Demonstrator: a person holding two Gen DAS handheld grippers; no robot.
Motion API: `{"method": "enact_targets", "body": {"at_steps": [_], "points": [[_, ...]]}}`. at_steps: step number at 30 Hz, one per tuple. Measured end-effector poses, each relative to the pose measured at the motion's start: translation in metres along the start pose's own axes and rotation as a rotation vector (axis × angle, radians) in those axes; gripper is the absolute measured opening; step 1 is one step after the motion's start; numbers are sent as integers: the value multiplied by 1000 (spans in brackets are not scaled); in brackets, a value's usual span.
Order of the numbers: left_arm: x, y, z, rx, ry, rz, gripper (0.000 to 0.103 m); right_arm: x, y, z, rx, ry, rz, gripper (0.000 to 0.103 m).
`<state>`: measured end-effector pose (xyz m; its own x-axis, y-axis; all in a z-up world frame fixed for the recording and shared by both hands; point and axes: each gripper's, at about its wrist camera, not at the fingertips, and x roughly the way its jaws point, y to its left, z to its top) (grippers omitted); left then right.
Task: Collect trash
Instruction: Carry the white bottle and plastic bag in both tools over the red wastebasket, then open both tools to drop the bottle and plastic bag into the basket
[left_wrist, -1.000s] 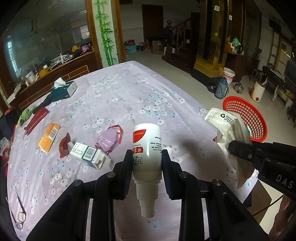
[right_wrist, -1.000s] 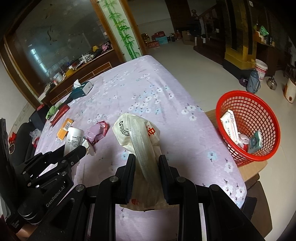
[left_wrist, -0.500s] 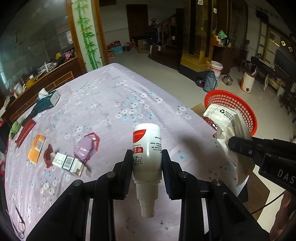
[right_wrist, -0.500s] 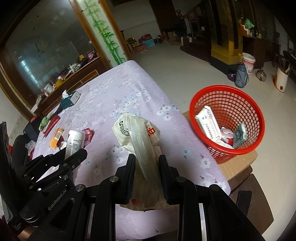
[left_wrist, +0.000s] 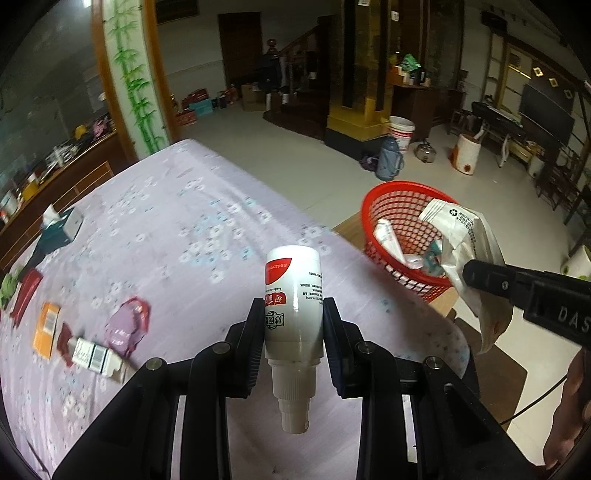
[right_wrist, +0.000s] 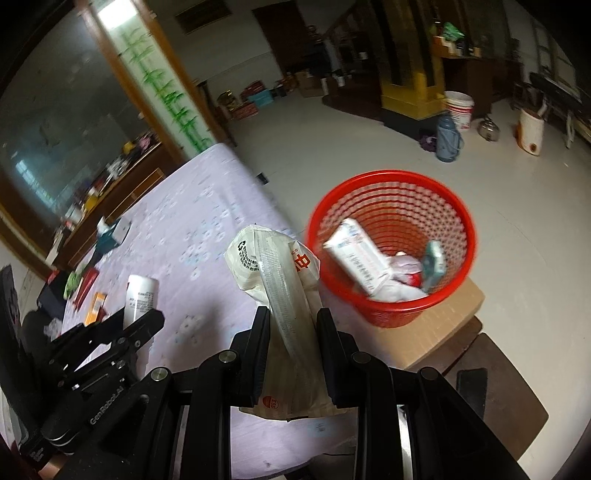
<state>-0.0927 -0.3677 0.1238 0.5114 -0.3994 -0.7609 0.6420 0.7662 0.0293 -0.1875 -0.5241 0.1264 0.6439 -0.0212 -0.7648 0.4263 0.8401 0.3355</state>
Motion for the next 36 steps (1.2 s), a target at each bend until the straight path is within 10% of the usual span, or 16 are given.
{"method": "enact_targets", "body": {"at_steps": [17,36], "points": [[40,-81,81,73,-5,-256,29,-3,-93,53,167,-35,-70,28],[93,-106,111,32,51,-257,41,40,-126,102,199,-12,-52,39]]}}
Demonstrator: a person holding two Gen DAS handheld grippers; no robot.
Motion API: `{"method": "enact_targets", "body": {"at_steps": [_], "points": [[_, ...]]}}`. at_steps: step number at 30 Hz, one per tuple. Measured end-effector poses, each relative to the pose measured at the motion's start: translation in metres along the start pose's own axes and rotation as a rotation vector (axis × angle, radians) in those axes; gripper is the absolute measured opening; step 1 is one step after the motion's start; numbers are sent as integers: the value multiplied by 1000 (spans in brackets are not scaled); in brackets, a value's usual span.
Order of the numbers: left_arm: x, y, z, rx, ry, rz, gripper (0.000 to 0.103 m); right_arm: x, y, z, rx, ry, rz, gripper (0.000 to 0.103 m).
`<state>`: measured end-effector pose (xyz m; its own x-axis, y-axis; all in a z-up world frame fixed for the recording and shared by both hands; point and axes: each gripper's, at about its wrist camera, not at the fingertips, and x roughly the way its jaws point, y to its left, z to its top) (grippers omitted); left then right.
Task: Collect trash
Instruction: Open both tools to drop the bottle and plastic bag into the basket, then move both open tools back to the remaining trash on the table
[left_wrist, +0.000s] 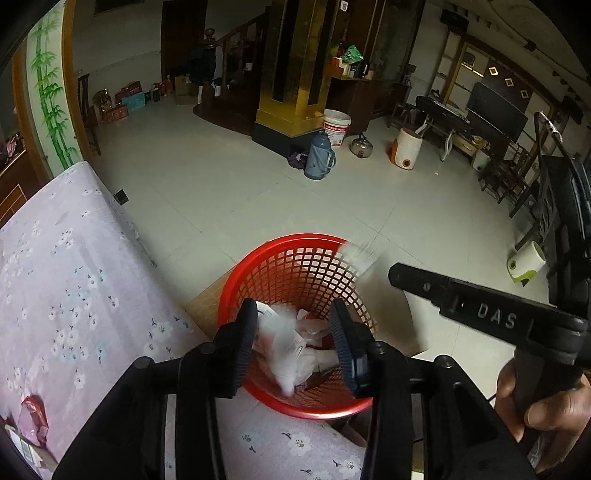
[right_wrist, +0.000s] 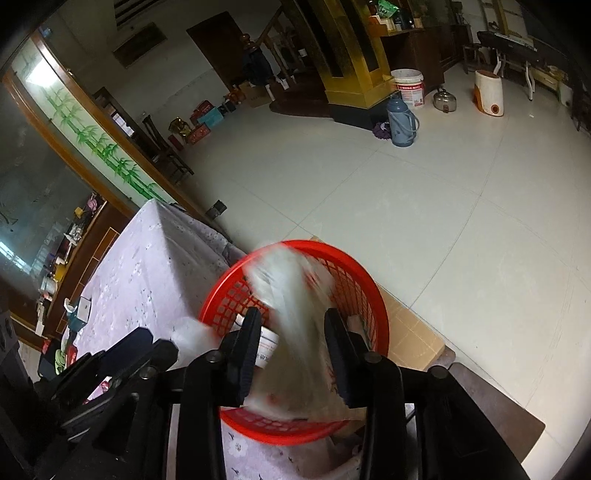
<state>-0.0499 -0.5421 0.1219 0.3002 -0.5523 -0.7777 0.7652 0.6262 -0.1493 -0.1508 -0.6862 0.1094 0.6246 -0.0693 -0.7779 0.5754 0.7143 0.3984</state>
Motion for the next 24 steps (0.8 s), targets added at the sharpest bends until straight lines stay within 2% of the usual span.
{"method": "enact_targets", "body": {"at_steps": [2,4,10,17,21,24], "points": [[-2,2,-1,-12,1,10,44,-1,-2,2,-2,-2,8,44],[-7,6,-4,-29,0,29,44,-3,-3,-1,-7,0,6,44],[-33,26,-27,-76,-12,171,50,-4,12,-23,-76,45,33,45],[-74,74,-77,-199,-13,318,51,6,78,-74,-275,136,91,50],[-99,103,-106,-253,-27,355,51,9,118,-100,-372,150,115,50],[-121,131,-128,-296,-37,363,51,8,144,-120,-392,154,147,50]]}}
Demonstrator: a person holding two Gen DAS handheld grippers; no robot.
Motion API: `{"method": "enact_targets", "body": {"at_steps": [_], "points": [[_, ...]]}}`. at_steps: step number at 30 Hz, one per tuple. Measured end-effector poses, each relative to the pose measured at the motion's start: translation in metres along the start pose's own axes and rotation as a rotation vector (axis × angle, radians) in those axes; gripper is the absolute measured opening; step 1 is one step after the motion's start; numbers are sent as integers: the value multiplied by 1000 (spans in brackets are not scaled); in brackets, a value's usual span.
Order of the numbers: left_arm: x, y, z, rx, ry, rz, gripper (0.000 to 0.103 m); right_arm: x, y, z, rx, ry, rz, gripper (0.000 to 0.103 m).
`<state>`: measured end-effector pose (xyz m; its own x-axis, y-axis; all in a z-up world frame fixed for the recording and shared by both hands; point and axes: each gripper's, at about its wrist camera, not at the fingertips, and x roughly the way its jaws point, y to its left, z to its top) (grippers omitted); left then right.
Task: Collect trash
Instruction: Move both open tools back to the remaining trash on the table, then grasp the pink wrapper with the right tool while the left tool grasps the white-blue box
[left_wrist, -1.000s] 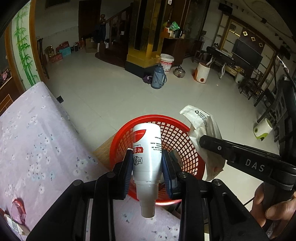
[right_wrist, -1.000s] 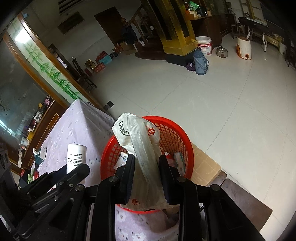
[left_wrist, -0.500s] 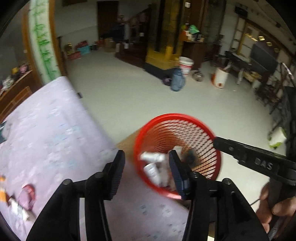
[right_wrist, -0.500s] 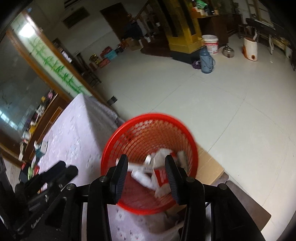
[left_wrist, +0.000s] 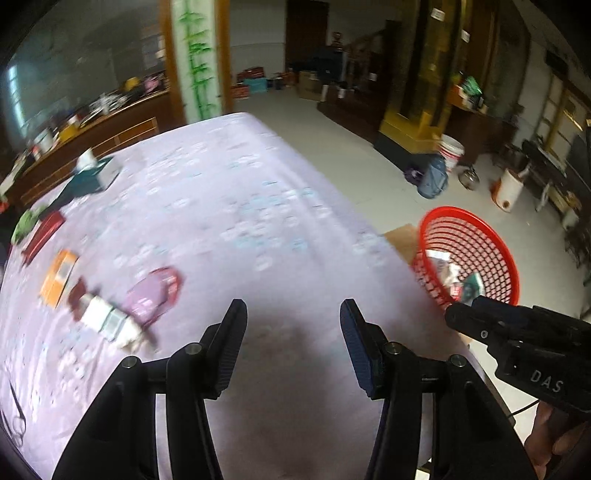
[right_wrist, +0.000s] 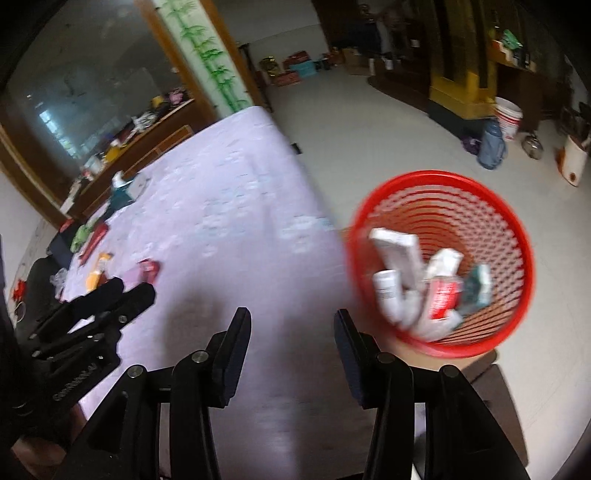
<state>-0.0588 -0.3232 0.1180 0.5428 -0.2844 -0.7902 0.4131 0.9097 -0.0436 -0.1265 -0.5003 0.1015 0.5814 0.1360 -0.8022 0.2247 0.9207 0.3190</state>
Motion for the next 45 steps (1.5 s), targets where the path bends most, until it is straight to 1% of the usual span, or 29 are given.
{"method": "enact_targets", "body": {"at_steps": [2,4,8,10,14,17,19,21,24,28,32,35,39,45], "points": [[-7,24,-9,-24,7,8,51,6,25,-4,-21,15,1,50],[-15,51,-18,-52,5,16,51,12,47,-10,-32,34,20,50],[-27,108,-37,-105,16,66,51,25,99,-24,-81,65,38,50],[-28,128,-42,-137,32,80,51,31,118,-27,-89,81,51,50],[-34,178,-56,-217,53,104,51,48,151,-24,-91,119,89,50],[-42,200,-65,-242,48,120,51,61,174,-14,-92,134,113,50],[-47,212,-70,-251,42,131,51,74,189,-2,-69,142,127,50],[-52,224,-74,-264,38,146,51,91,200,10,-29,169,157,50],[-58,243,-81,-290,38,158,51,119,211,26,34,199,158,50],[-66,262,-94,-316,42,176,51,157,222,37,83,252,140,50],[-71,278,-106,-340,51,184,51,188,225,40,108,283,86,50],[-73,284,-112,-347,56,189,51,202,227,44,101,288,74,50],[-72,290,-118,-356,67,188,51,209,231,48,101,283,91,50],[-69,292,-120,-357,71,175,51,217,238,51,112,314,105,50]]}}
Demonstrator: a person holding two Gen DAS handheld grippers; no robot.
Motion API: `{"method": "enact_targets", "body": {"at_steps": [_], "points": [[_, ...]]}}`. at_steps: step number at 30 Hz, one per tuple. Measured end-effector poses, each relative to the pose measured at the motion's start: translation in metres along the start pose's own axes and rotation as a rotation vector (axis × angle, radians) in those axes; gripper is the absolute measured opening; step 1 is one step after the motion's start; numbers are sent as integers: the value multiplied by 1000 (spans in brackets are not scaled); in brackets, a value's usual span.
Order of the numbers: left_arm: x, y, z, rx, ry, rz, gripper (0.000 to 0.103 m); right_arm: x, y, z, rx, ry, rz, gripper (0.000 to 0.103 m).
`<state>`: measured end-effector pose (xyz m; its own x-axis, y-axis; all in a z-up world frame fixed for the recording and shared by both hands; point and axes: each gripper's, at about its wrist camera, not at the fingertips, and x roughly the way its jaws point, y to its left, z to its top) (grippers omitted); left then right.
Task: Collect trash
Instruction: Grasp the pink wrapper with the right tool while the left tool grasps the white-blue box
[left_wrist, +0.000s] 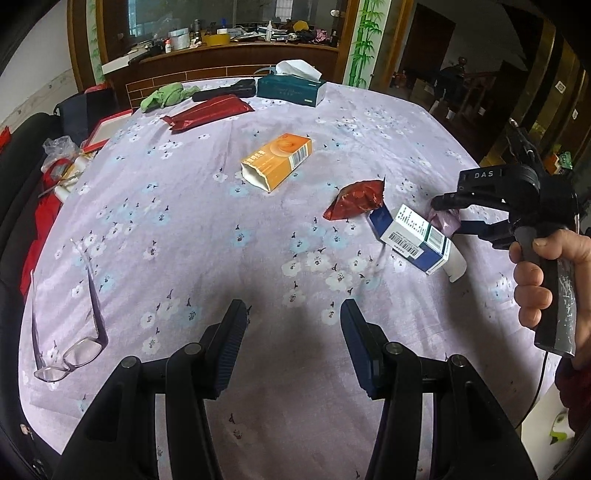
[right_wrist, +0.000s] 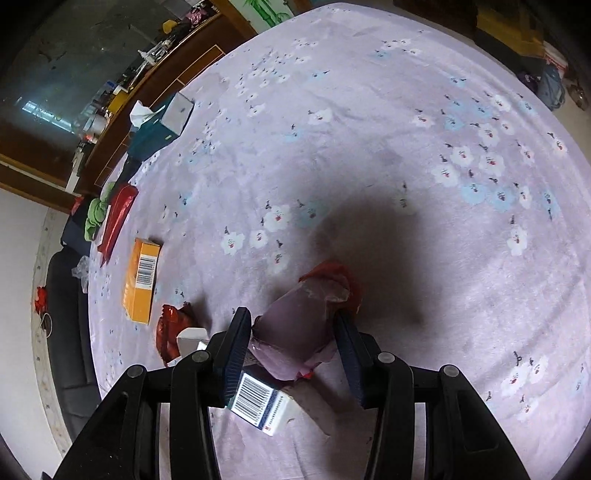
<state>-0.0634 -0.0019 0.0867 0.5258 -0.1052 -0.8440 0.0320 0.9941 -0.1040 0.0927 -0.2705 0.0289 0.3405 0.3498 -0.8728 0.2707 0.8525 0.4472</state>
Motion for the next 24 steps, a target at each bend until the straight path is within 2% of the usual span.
{"method": "enact_targets", "body": {"at_steps": [4,7,12,19,21,24], "points": [[2,-3,3,8,-3,-8,51,8,2,-6,-6,9,-2,50],[3,-4,3,10,1,-14,51,7,5,-8,-34,6,4,43],[8,-3,5,0,21,-46,51,1,15,-29,-117,12,-11,40],[19,-7,8,-4,60,-103,51,-7,27,-84,-159,98,113,38],[23,-11,9,4,67,-117,51,-17,29,-93,-184,84,120,38],[31,-20,12,23,80,-128,51,-40,27,-99,-239,2,67,38]]}}
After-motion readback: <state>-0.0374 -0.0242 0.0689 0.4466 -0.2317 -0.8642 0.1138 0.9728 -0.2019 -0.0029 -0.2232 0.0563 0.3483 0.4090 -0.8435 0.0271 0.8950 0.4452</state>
